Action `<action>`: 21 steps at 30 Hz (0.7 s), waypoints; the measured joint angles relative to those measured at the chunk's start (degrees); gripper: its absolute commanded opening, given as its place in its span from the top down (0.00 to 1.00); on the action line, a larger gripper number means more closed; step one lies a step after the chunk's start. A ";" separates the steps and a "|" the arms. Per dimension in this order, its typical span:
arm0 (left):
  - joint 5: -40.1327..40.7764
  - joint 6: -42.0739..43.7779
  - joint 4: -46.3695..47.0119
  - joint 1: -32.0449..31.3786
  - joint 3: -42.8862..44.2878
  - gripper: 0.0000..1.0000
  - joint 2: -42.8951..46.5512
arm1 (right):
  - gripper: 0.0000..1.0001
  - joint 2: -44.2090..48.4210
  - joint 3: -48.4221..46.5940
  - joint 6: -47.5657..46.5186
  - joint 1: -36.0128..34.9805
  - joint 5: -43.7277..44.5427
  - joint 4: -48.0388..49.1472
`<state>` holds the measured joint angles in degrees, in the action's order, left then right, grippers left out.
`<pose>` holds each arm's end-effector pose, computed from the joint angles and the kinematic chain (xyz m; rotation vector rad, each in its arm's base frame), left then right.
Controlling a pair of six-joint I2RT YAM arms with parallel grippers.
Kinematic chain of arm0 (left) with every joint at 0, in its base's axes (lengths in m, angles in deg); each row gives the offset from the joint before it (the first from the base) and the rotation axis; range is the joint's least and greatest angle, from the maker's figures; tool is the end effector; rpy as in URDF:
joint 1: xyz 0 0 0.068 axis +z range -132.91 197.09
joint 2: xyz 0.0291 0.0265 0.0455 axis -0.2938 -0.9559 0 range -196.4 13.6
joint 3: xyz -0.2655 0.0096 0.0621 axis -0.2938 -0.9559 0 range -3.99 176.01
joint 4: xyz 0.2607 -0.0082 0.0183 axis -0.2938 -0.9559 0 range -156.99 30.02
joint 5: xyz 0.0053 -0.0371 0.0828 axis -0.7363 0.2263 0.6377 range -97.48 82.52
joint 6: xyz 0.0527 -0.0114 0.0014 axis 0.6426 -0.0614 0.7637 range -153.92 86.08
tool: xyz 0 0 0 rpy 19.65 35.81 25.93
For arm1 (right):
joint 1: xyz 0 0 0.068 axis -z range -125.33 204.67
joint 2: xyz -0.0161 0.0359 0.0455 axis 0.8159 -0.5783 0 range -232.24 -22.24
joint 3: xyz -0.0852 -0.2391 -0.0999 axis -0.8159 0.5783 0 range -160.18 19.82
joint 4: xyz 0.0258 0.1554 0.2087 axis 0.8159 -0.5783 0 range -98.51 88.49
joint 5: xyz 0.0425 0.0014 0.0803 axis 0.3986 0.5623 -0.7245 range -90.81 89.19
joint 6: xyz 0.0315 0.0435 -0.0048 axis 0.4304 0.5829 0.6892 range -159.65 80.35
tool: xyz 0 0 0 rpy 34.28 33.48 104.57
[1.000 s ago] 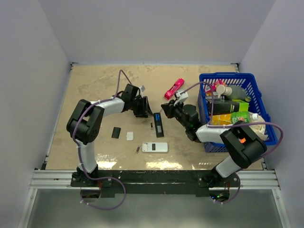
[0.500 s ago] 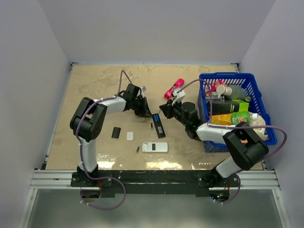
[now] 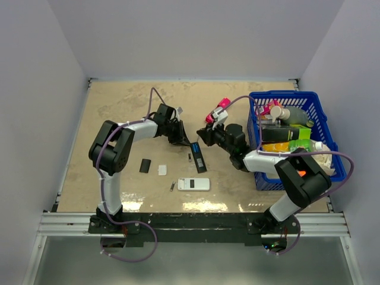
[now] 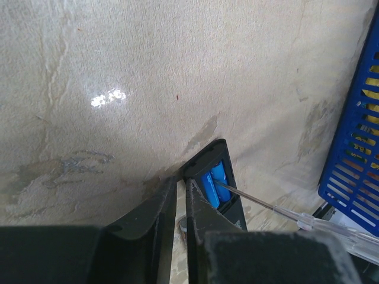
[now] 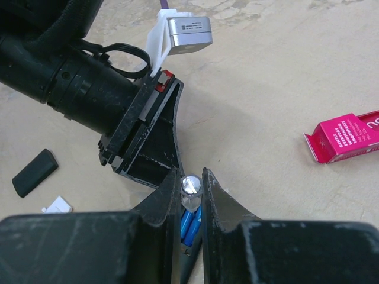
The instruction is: Unload the batteries from the remote control
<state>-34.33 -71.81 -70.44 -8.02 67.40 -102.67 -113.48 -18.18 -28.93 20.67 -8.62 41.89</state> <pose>0.3671 -0.1900 0.1329 -0.1006 2.7013 -0.9884 0.2692 0.1875 0.1983 -0.4616 1.7310 0.6855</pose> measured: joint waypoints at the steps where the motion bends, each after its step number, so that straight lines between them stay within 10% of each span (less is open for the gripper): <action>1: 0.00 0.00 0.02 0.00 -0.02 0.83 0.00 | 1.00 0.00 0.00 0.42 0.04 0.31 -0.04; 21: 0.87 -0.02 -0.04 -0.37 -0.02 0.81 0.04 | 1.00 -0.79 2.97 8.02 5.64 -5.53 5.01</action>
<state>-33.45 -71.83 -70.49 -8.39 67.38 -102.62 -114.27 -15.20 -20.91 26.31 -14.15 46.89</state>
